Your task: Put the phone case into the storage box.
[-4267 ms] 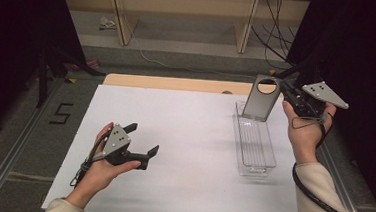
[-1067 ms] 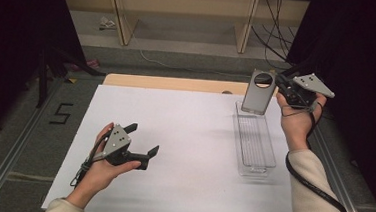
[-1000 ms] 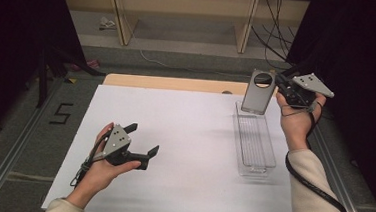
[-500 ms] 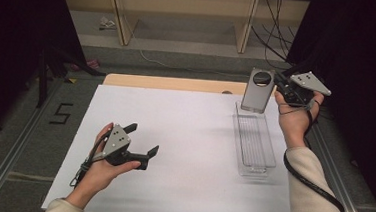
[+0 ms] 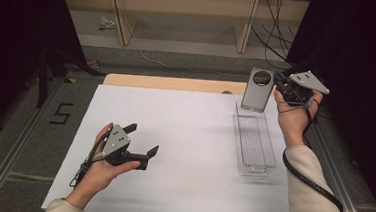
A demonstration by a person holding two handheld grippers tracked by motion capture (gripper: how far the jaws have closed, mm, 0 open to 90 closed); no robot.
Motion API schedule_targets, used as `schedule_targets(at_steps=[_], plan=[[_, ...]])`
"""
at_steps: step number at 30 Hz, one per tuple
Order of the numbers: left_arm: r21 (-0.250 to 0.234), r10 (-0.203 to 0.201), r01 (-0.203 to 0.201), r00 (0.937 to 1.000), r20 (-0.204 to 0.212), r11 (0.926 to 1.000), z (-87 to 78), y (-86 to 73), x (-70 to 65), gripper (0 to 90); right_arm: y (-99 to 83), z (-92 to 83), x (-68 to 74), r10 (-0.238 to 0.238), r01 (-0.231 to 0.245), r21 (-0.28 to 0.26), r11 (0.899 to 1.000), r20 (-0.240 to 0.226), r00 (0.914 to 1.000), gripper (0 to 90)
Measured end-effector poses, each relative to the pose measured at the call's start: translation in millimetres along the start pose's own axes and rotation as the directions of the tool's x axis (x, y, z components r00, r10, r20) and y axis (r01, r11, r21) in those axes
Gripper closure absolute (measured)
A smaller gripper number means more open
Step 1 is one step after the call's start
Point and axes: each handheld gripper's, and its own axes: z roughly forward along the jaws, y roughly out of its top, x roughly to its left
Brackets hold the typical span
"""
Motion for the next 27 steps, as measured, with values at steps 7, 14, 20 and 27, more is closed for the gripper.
schedule_targets(at_steps=[7, 14, 20, 27], plan=[[0.002, 0.003, -0.003, 1.0, 0.0, 1.0, 0.1, -0.1, -0.3, 3.3, -1.3, 2.7, 0.2, -0.002, 0.002, 0.004, 1.0, 0.001, 1.0, 84.2], [0.002, 0.001, -0.001, 1.0, -0.001, 1.0, -0.4, -0.3, 0.4, 3.3, -3.0, 6.0, 0.0, -0.003, 0.003, 0.009, 1.0, 0.002, 1.0, 84.2], [0.002, 0.003, -0.003, 1.0, -0.001, 1.0, -0.3, -0.2, 0.0, 3.4, -3.9, 7.5, -0.3, 0.0, 0.0, 0.011, 1.0, 0.003, 1.0, 84.2], [0.002, 0.003, -0.003, 1.0, -0.002, 1.0, -0.4, -0.3, 0.0, 3.4, -5.4, 8.5, -1.8, 0.003, -0.003, 0.015, 1.0, 0.006, 1.0, 84.2]])
